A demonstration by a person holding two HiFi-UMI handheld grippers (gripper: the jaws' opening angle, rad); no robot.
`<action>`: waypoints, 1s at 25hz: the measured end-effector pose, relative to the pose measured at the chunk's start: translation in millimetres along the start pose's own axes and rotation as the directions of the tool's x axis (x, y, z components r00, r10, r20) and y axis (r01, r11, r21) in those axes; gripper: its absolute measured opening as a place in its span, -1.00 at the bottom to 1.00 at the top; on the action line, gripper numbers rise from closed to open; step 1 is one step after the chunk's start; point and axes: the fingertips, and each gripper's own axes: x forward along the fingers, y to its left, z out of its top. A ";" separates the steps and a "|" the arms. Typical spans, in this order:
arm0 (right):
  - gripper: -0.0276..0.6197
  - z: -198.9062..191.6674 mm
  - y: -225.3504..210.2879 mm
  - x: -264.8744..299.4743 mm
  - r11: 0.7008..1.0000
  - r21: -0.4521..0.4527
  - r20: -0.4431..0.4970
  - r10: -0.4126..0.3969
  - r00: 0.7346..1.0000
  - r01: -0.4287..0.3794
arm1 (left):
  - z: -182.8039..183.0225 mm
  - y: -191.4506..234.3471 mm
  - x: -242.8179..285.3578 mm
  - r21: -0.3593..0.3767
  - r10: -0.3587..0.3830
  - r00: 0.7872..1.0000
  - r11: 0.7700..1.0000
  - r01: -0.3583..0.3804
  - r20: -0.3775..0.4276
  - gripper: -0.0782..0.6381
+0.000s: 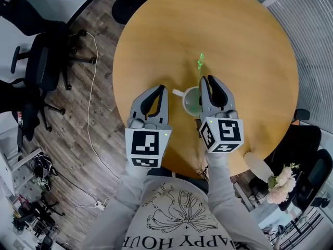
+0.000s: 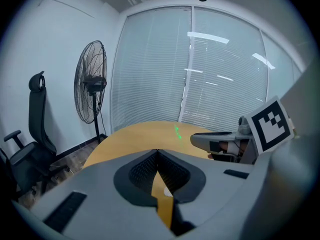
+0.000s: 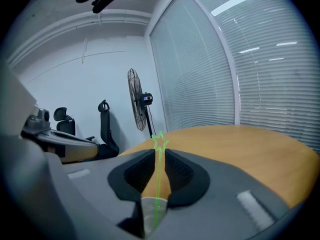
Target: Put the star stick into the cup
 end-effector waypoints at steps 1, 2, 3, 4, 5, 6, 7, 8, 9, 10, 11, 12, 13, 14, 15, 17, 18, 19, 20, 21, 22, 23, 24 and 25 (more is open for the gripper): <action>-0.70 6.7 0.2 -5.1 1.000 -0.001 0.014 -0.005 1.000 0.005 | 4.3 -1.3 -2.4 0.002 -0.001 1.000 1.000 0.001 0.009 -0.76; -0.70 13.0 -0.1 -10.7 1.000 -0.001 0.027 -0.010 1.000 0.011 | 8.8 -3.2 -5.0 0.004 -0.002 1.000 1.000 0.002 0.019 -0.76; -0.70 18.8 -0.8 -16.6 1.000 -0.003 0.039 -0.016 0.999 0.016 | 13.5 -5.8 -8.0 0.007 -0.003 1.000 1.000 0.002 0.029 -0.76; -0.70 24.4 -1.6 -22.7 1.000 -0.005 0.050 -0.022 0.998 0.023 | 18.5 -8.6 -11.2 0.010 -0.003 0.999 1.000 0.003 0.040 -0.76; -0.70 29.9 -2.4 -28.7 1.000 -0.006 0.062 -0.029 0.998 0.029 | 23.8 -11.2 -14.7 0.014 -0.003 0.999 1.000 0.003 0.052 -0.76; -0.70 35.5 -2.9 -34.4 0.999 -0.007 0.074 -0.036 0.997 0.036 | 29.3 -13.3 -18.4 0.019 -0.004 0.998 1.000 0.002 0.065 -0.76; -0.70 41.1 -3.2 -40.0 0.999 -0.007 0.087 -0.043 0.995 0.044 | 34.9 -15.0 -22.3 0.024 -0.004 0.997 1.000 0.002 0.077 -0.76; -0.70 46.8 -3.2 -45.9 0.999 -0.008 0.099 -0.051 0.994 0.052 | 40.1 -16.3 -26.7 0.028 -0.003 0.996 1.000 0.000 0.089 -0.76; -0.70 52.7 -2.9 -52.1 0.998 -0.009 0.111 -0.060 0.992 0.062 | 45.1 -17.3 -31.5 0.031 -0.002 0.995 1.000 -0.002 0.100 -0.76; -0.70 58.8 -2.3 -58.6 0.997 -0.012 0.124 -0.069 0.990 0.071 | 49.8 -18.0 -36.7 0.032 0.000 0.994 0.999 -0.004 0.111 -0.76; -0.70 64.9 -1.6 -64.9 0.997 -0.013 0.138 -0.077 0.987 0.079 | 54.6 -18.5 -42.1 0.032 0.003 0.993 0.999 -0.007 0.122 -0.76; -0.70 70.9 -0.8 -71.1 0.996 -0.013 0.151 -0.082 0.985 0.085 | 59.2 -19.0 -47.3 0.032 0.005 0.991 0.999 -0.009 0.134 -0.76; -0.70 76.6 0.0 -77.1 0.996 -0.012 0.165 -0.086 0.983 0.089 | 63.9 -19.8 -52.2 0.032 0.007 0.989 0.999 -0.012 0.146 -0.76; -0.70 82.1 0.8 -83.1 0.996 -0.010 0.178 -0.089 0.980 0.093 | 68.6 -21.0 -56.9 0.035 0.007 0.987 0.999 -0.013 0.159 -0.76; -0.70 87.4 1.6 -89.3 0.995 -0.009 0.190 -0.094 0.977 0.097 | 73.5 -22.7 -61.6 0.041 0.004 0.985 0.999 -0.011 0.172 -0.76; -0.70 97.5 3.3 -101.6 0.994 -0.008 0.214 -0.103 0.971 0.107 | 83.0 -26.8 -70.8 0.055 -0.005 0.980 0.998 -0.006 0.197 -0.76; -0.71 102.4 4.0 -107.2 0.994 -0.008 0.224 -0.107 0.969 0.112 | 86.9 -28.7 -74.9 0.058 -0.008 0.978 0.998 -0.005 0.206 -0.76; -0.71 107.1 4.6 -112.4 0.993 -0.007 0.233 -0.110 0.966 0.114 | 90.4 -30.5 -78.7 0.060 -0.009 0.977 0.998 -0.004 0.214 -0.76; -0.73 111.3 5.1 -117.1 0.993 -0.008 0.242 -0.112 0.964 0.117 | 93.6 -32.2 -82.1 0.062 -0.010 0.975 0.998 -0.004 0.221 -0.76; -0.78 115.0 5.4 -121.5 0.993 -0.009 0.251 -0.115 0.961 0.121 | 96.6 -33.9 -85.1 0.065 -0.011 0.974 0.998 -0.004 0.227 -0.76; -0.78 118.4 5.5 -125.7 0.992 -0.010 0.260 -0.118 0.958 0.125 | 99.7 -35.7 -87.8 0.068 -0.014 0.972 0.998 -0.002 0.234 -0.76; -0.78 121.5 5.4 -129.6 0.991 -0.011 0.267 -0.122 0.956 0.130 | 103.4 -37.7 -90.4 0.072 -0.018 0.970 0.997 0.000 0.242 -0.76; -0.78 124.5 5.2 -133.2 0.991 -0.011 0.274 -0.126 0.953 0.134 | 107.2 -39.5 -92.6 0.076 -0.022 0.968 0.997 0.003 0.251 -0.76; -0.78 127.4 5.1 -136.3 0.990 -0.010 0.280 -0.129 0.951 0.138 | 110.4 -40.8 -94.7 0.077 -0.024 0.965 0.997 0.004 0.260 -0.76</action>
